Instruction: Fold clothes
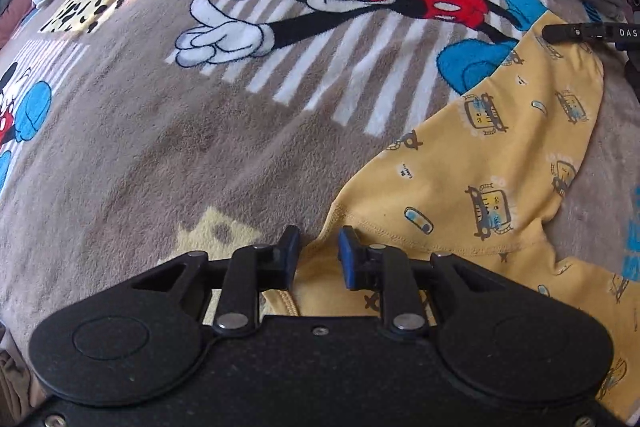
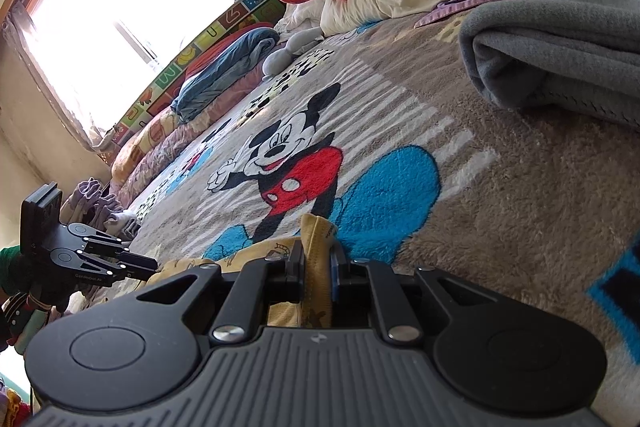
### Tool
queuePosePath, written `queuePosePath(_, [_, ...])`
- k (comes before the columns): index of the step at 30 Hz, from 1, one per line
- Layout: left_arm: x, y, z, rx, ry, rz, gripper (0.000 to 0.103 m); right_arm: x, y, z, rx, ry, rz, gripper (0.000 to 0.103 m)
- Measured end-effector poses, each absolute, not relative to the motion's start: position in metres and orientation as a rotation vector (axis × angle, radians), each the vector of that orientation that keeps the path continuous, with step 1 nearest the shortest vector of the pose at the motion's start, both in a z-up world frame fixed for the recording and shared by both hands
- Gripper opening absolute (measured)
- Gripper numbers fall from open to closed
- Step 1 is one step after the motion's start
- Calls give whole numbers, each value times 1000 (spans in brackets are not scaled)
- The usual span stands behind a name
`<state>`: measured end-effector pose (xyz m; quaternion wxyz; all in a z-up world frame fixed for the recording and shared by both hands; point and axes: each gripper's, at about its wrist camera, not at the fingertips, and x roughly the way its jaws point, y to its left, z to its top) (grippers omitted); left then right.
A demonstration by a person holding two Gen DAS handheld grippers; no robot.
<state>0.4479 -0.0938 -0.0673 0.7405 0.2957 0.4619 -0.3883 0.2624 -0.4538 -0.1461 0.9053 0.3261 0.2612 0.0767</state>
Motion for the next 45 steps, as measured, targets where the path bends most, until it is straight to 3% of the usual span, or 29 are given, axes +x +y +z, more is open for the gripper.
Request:
queuePosePath(2, [441,-98,-67,686,979,-848,5,263,-454,-146,677,540,158,14])
queuePosePath(4, [428,-101,-64,748,914,-843,1,263,-454,-146,675,539,156,13])
queuePosePath(8, [427,-85,-48,632,811,-774,1,259,-455,-143,679,508,161,13])
queuePosePath(14, [430,-82,-63,570,800,-702,3,254,-453,-137,648,471,163,13])
queuePosePath(17, [427,-85,-71,587,779,-641,18,259,-453,-139,653,499,154,13])
queuePosePath(18, [427,-81,-68,564,763,-612,29,260,-453,-140,658,505,152,13])
queuePosePath(19, [427,-74,-63,517,742,-577,30,261,-454,-141,666,509,153,13])
queuePosePath(23, [407,-45,-36,316,656,-475,29,264,-459,-143,709,529,164,13])
queuePosePath(27, [359,-60,-32,301,638,-466,29,266,-462,-146,739,544,170,13])
queuePosePath(32, [310,-99,-51,267,651,-465,13,266,-464,-147,757,546,177,13])
queuePosePath(36, [295,-130,-88,385,725,-465,12,264,-469,-144,782,527,170,13])
queuePosePath(41, [286,-132,-69,298,646,-414,13,266,-470,-142,774,530,132,14])
queuePosePath(45, [290,-146,-80,295,731,-422,15,265,-472,-142,783,536,113,19])
